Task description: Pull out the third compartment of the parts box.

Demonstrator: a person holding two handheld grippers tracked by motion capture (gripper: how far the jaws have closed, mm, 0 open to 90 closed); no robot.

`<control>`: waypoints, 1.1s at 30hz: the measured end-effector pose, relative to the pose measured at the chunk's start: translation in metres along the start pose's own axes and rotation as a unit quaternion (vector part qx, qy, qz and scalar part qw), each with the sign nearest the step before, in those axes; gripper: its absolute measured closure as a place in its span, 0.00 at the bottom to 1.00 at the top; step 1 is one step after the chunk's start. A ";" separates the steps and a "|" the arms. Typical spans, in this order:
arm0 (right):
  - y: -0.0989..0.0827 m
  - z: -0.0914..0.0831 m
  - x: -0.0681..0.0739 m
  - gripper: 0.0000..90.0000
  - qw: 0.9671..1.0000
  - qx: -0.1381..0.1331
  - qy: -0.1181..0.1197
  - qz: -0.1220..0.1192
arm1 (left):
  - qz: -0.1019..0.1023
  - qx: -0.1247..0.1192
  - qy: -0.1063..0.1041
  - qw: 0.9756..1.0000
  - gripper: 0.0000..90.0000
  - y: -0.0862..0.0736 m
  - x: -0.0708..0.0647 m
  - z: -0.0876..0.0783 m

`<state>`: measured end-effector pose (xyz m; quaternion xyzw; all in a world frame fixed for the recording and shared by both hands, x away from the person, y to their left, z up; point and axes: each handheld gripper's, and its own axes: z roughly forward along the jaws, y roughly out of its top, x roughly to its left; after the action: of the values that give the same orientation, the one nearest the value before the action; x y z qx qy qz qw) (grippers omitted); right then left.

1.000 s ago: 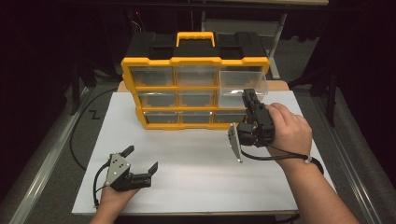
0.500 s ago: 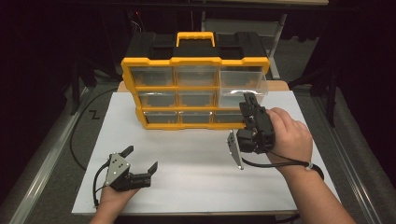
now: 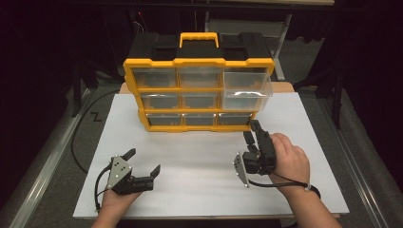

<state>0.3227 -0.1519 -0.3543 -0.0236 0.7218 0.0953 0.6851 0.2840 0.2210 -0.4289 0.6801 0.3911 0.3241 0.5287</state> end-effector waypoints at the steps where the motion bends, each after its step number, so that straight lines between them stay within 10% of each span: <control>1: -0.004 0.001 0.013 0.49 1.000 0.001 0.013 -0.006 | -0.001 0.000 0.000 1.000 0.00 0.000 0.000 0.000; 15: -0.053 -0.009 0.076 0.41 0.995 0.055 0.086 -0.007 | -0.002 -0.001 0.001 1.000 0.00 0.000 0.001 -0.001; 33: -0.057 -0.013 0.072 0.01 0.996 0.046 0.070 -0.027 | -0.007 0.005 0.012 1.000 0.00 -0.001 0.003 0.001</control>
<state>0.3147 -0.2031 -0.4312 -0.0185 0.7708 0.0413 0.6355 0.2862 0.2234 -0.4301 0.6761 0.4038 0.3266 0.5227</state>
